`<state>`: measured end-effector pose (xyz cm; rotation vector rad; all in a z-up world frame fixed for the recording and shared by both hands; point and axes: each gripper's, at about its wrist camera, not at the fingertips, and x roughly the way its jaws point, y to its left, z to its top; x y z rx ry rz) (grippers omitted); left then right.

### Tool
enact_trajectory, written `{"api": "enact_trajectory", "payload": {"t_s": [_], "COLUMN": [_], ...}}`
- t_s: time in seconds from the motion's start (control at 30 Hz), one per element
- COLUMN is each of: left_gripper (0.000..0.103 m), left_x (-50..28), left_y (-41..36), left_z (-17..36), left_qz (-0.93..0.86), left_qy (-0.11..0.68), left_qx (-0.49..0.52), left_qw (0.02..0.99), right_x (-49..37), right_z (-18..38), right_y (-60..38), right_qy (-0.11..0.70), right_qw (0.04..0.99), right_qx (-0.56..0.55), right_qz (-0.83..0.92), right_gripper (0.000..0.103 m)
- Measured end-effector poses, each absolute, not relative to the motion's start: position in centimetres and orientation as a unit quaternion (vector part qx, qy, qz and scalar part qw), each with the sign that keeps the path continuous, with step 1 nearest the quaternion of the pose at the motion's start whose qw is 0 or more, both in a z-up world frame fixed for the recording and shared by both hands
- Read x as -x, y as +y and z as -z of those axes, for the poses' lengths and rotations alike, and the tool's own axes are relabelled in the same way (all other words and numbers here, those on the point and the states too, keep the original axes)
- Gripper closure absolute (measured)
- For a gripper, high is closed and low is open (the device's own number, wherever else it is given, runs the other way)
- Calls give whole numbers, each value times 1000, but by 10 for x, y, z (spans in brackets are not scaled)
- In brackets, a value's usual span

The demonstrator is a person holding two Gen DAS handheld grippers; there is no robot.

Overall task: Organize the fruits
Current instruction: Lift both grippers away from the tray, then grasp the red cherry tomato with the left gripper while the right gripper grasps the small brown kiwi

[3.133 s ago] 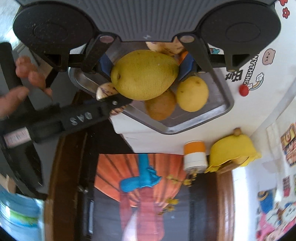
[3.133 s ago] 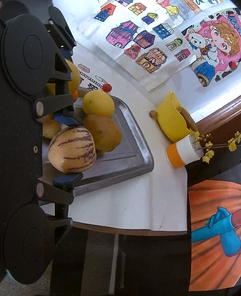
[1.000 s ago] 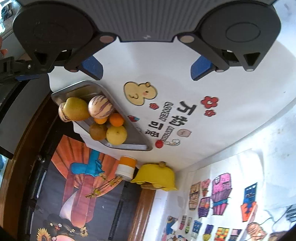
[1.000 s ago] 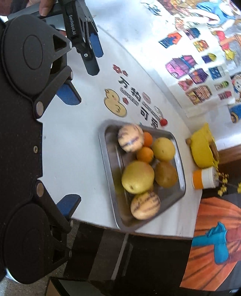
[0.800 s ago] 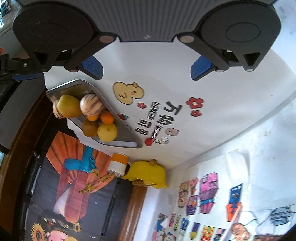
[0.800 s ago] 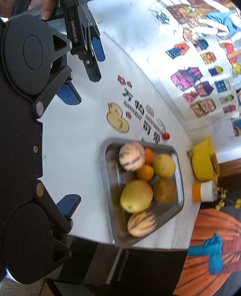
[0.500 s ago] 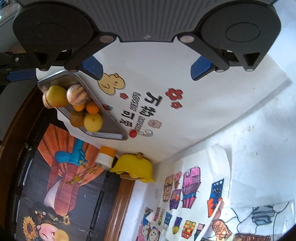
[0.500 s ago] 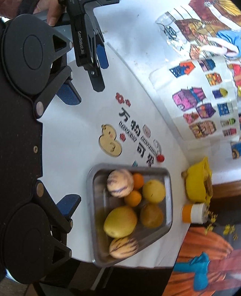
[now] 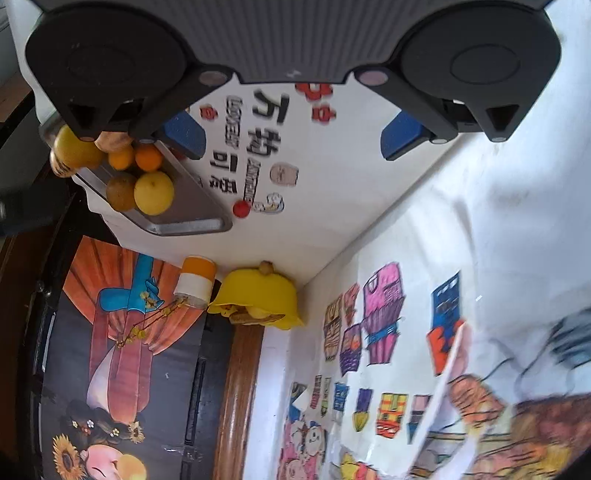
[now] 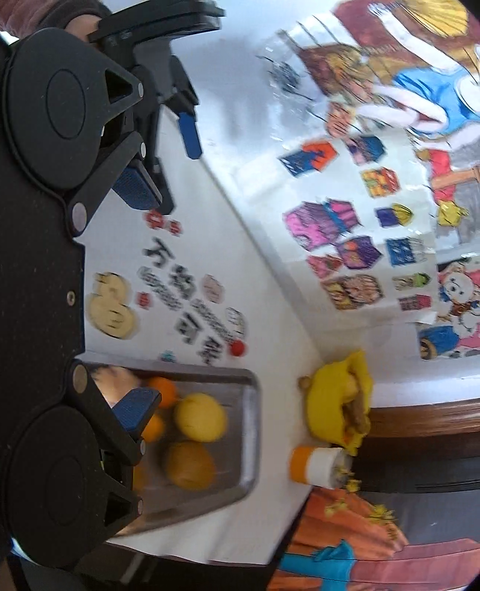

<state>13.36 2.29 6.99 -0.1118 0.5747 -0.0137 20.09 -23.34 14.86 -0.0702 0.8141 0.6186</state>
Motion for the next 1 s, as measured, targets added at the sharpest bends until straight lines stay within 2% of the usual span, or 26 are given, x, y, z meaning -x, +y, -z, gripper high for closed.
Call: {"api": "enact_trajectory", "payload": {"t_s": [0.27,0.57,1.0], "left_gripper": [0,2,21], "left_x": [-197,-262,-327], "left_y": [12,-8,-21], "left_z": [-61,-35,-5], "left_qz": [38,89,102], "left_qy": [282,289,333], "left_qx": [17,-34,-58], "left_qw": [959,953,936], "right_x": [-291,-383,-485], "right_z": [-157,-115,-53], "right_y": [-214,-198,-194], "right_qy": [430,466,491], "right_qw": [860,840,817], "right_qx": [-7,-34,-97], "right_qz": [-276,-276,-286], "right_gripper": [1,4,6]}}
